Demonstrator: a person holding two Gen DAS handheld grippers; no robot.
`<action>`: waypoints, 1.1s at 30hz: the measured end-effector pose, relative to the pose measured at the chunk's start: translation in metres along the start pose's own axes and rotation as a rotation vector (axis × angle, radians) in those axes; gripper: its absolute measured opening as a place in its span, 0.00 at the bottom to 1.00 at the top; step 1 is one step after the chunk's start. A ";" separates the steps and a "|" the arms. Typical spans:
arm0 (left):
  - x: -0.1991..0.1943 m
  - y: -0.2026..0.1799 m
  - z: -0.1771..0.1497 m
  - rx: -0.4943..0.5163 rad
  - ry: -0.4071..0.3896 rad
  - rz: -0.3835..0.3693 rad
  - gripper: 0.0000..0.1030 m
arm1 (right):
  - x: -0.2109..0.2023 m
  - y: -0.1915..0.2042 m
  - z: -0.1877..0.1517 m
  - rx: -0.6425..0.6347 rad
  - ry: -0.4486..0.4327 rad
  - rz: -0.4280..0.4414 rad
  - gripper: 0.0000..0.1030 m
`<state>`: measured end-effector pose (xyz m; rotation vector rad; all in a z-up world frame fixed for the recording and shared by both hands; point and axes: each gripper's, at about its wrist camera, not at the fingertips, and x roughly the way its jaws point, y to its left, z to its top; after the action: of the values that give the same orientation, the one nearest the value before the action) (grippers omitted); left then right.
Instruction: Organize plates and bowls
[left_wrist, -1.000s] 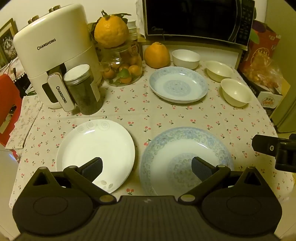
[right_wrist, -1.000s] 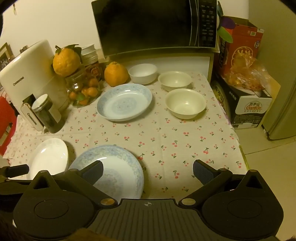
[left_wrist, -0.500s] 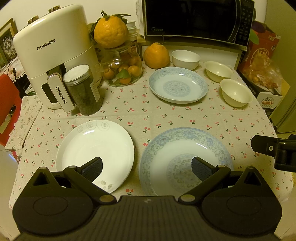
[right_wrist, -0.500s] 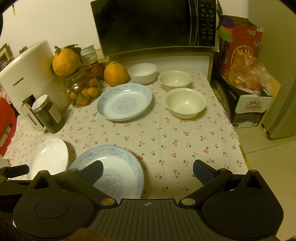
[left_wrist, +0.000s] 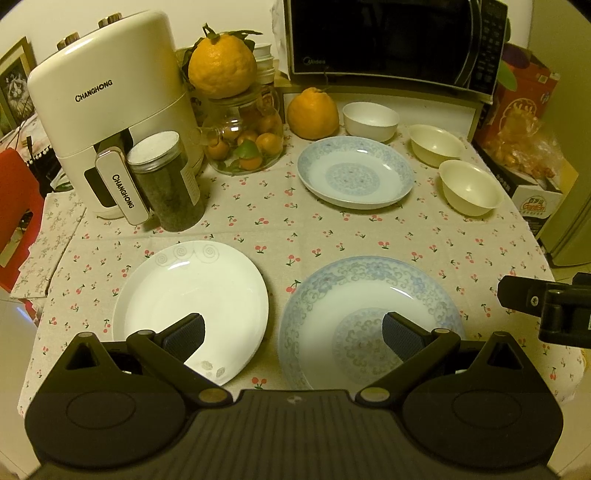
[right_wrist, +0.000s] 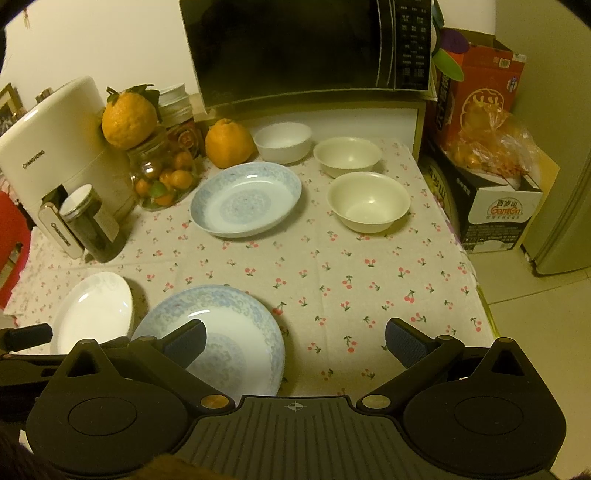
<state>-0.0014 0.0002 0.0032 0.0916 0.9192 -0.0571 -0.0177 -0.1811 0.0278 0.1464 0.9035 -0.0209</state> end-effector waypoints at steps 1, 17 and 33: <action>0.000 0.000 0.000 0.000 -0.001 0.000 1.00 | 0.000 0.000 0.000 0.001 0.000 -0.001 1.00; -0.001 0.000 0.000 0.001 -0.004 0.000 1.00 | 0.006 -0.003 -0.001 -0.001 0.018 -0.016 1.00; 0.000 0.004 0.001 -0.003 -0.009 0.011 1.00 | 0.017 -0.005 -0.002 -0.008 0.043 -0.053 1.00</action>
<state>0.0000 0.0038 0.0039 0.0938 0.9094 -0.0464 -0.0086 -0.1854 0.0128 0.1158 0.9507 -0.0637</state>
